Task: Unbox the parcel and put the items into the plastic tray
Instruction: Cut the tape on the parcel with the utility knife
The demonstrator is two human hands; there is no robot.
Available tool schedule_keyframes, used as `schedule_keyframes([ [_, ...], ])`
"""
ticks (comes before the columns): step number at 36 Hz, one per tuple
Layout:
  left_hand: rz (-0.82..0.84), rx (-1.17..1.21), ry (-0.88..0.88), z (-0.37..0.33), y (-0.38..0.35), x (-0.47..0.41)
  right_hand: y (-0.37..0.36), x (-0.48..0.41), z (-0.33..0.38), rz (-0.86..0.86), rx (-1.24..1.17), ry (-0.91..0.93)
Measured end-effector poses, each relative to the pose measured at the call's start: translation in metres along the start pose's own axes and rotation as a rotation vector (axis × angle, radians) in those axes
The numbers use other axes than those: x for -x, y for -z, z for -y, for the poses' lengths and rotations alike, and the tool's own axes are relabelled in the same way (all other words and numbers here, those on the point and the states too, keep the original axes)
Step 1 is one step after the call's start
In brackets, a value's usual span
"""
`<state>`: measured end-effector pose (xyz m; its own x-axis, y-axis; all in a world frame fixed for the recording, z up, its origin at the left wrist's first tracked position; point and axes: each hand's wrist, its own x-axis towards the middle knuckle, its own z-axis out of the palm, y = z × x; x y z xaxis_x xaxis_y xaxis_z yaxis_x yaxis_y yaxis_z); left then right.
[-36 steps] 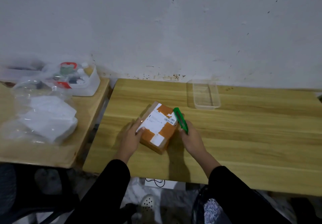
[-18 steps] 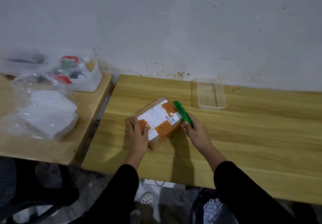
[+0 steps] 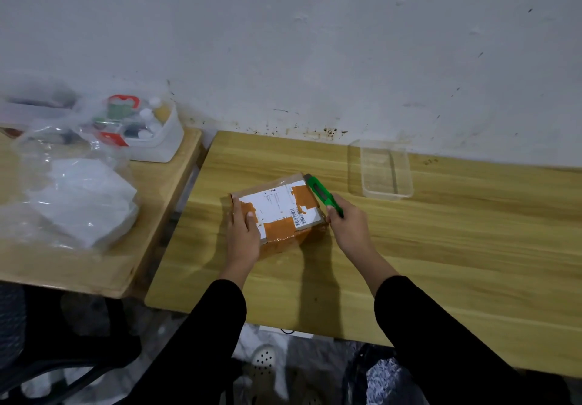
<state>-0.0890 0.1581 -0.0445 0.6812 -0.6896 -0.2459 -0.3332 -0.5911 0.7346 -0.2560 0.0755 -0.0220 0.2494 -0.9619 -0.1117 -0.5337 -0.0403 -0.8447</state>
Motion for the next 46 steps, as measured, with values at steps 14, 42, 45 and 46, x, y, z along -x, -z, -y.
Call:
schedule_keyframes([
  [14,0.01,0.169,0.042,-0.006,0.0,0.008,0.012,-0.016,0.021,0.078,0.153,-0.042],
  [42,-0.044,0.166,0.068,-0.017,0.001,0.022,0.054,0.064,-0.007,0.037,0.194,-0.087],
  [45,-0.052,0.077,0.03,-0.018,0.003,0.026,0.057,0.07,-0.014,-0.043,0.134,-0.087],
  [46,-0.059,0.039,0.015,-0.018,0.004,0.027,0.058,0.07,-0.015,-0.07,0.107,-0.086],
])
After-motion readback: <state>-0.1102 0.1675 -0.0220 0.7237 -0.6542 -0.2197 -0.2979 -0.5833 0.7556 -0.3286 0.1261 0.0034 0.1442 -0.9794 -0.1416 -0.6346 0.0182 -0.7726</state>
